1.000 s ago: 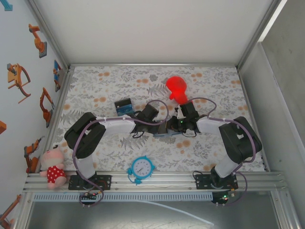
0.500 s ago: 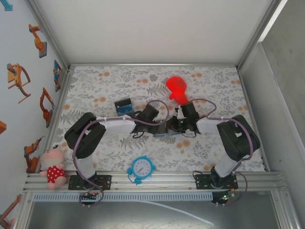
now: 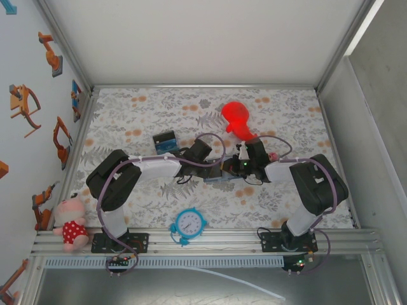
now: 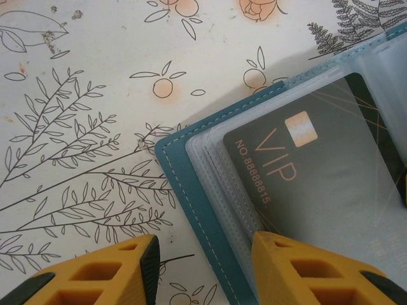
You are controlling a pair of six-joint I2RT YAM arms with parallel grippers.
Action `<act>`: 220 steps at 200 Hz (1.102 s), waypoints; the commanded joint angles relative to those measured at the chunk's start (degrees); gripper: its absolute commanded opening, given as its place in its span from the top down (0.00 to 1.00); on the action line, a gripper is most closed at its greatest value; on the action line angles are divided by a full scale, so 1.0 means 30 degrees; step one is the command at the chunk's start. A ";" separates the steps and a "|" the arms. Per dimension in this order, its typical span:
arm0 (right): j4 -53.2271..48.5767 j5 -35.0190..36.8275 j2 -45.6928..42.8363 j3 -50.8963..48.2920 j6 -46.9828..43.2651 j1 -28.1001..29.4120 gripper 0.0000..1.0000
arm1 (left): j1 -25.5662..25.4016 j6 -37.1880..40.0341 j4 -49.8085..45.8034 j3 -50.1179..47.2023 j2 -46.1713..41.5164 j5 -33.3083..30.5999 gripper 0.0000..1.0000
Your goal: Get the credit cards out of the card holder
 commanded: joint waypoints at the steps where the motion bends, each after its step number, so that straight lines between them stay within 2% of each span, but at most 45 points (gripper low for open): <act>1: 0.1227 -0.0717 -0.0514 -0.0263 0.0314 -0.0054 1.00 | -0.0183 0.0123 -0.0878 0.0272 0.0602 0.0170 0.57; 48: 0.0976 -0.0532 -0.0706 -0.0525 0.0170 -0.0224 1.00 | -0.0242 0.0077 -0.0950 0.0226 0.0600 0.0095 0.57; 135: -0.3746 0.1126 -0.1543 0.0537 -0.2410 -0.0424 1.00 | -0.0301 -0.0212 -0.1115 0.0239 0.0839 0.0045 0.58; 220: -0.5205 0.1781 -0.1967 0.0873 -0.3174 -0.0850 1.00 | -0.0494 -0.0478 -0.1164 0.0124 0.0607 0.0073 0.58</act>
